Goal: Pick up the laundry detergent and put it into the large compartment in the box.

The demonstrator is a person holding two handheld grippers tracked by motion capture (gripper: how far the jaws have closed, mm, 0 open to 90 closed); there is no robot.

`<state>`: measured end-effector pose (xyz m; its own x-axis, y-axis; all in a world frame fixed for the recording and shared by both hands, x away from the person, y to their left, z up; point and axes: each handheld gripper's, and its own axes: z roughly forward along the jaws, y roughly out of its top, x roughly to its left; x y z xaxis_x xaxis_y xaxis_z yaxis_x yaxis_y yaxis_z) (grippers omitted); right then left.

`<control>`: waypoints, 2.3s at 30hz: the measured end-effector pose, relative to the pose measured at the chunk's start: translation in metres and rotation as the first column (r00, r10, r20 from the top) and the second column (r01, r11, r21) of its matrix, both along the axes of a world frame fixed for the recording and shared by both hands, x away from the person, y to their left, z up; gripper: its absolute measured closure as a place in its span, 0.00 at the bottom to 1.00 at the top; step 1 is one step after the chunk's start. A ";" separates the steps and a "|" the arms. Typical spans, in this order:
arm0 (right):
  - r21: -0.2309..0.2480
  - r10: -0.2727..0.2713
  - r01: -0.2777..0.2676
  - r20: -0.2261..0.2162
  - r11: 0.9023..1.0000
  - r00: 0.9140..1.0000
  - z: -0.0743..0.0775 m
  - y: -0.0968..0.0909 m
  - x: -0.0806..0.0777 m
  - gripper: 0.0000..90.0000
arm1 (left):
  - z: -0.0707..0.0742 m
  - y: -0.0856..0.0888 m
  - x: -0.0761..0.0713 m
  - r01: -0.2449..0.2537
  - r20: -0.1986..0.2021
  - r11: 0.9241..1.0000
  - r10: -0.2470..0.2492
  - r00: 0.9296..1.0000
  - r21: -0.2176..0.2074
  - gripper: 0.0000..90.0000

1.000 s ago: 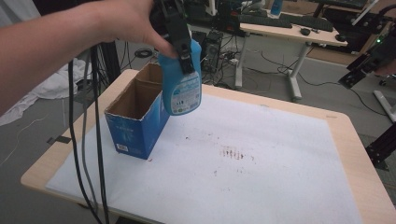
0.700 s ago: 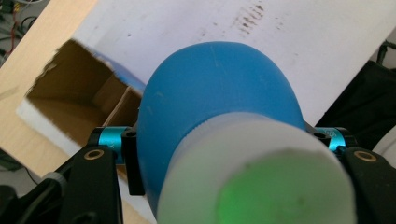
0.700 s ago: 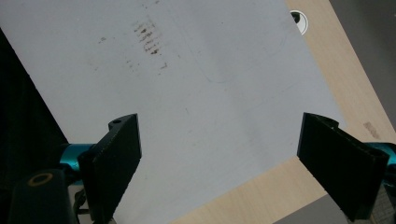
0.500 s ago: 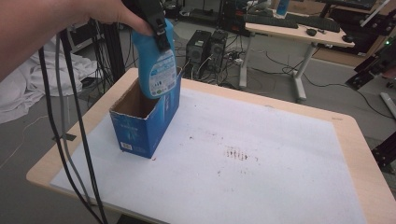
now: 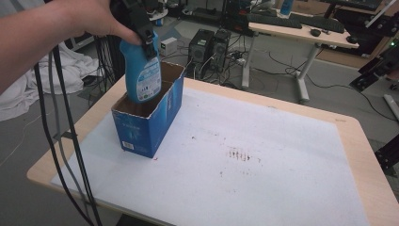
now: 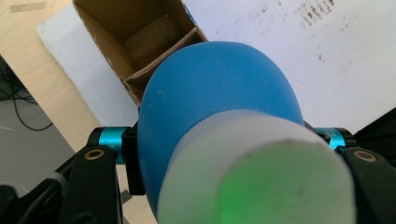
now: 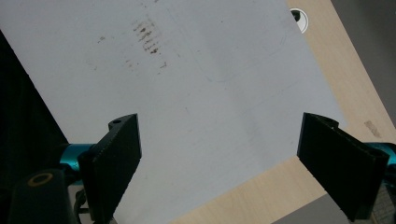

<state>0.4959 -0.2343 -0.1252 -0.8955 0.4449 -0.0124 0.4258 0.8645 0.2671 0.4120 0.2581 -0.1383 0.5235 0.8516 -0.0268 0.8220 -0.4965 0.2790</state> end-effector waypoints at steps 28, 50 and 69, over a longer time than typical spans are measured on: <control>-0.013 -0.002 0.002 0.001 1.000 1.000 -0.001 -0.001 -0.001 0.14 | -0.098 0.003 0.012 0.143 -0.077 0.989 -0.140 0.987 0.033 0.42; -0.015 -0.001 0.001 -0.002 1.000 1.000 -0.003 -0.001 0.001 0.14 | -0.135 0.005 0.012 0.173 -0.109 0.984 -0.167 0.980 0.046 0.42; -0.015 -0.005 0.005 -0.006 1.000 1.000 -0.007 -0.003 0.001 0.14 | -0.150 0.001 0.011 0.187 -0.119 0.981 -0.179 0.977 0.056 0.42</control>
<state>0.4971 -0.2376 -0.1321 -0.8934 0.4490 -0.0136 0.4315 0.8663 0.2515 0.4232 0.2590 -0.2888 0.6675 0.7435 -0.0415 0.7398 -0.6557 0.1509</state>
